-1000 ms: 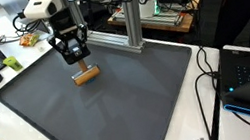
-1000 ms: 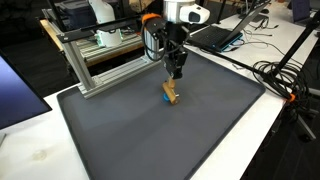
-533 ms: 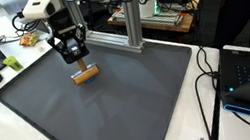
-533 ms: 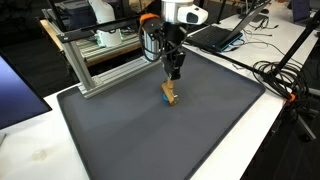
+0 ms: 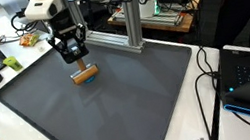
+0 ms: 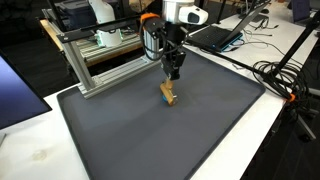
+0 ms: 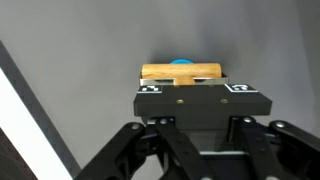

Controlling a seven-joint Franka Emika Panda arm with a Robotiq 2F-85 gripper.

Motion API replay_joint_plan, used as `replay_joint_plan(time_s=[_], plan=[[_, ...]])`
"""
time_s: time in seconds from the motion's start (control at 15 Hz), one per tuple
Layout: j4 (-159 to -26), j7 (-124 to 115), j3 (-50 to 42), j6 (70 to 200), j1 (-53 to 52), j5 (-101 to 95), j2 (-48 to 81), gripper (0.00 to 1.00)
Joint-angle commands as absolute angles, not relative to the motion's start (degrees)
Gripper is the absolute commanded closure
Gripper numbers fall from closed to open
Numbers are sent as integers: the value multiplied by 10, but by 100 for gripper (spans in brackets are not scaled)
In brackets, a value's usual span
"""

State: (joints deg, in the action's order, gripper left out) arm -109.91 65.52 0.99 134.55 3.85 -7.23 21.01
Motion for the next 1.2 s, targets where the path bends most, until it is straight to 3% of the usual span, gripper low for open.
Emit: replay_joint_plan(time_s=[0.0, 1.13], plan=[[-1094, 645, 1, 1339, 38, -108, 239, 78], [-1092, 644, 17, 1338, 26, -129, 239, 78]])
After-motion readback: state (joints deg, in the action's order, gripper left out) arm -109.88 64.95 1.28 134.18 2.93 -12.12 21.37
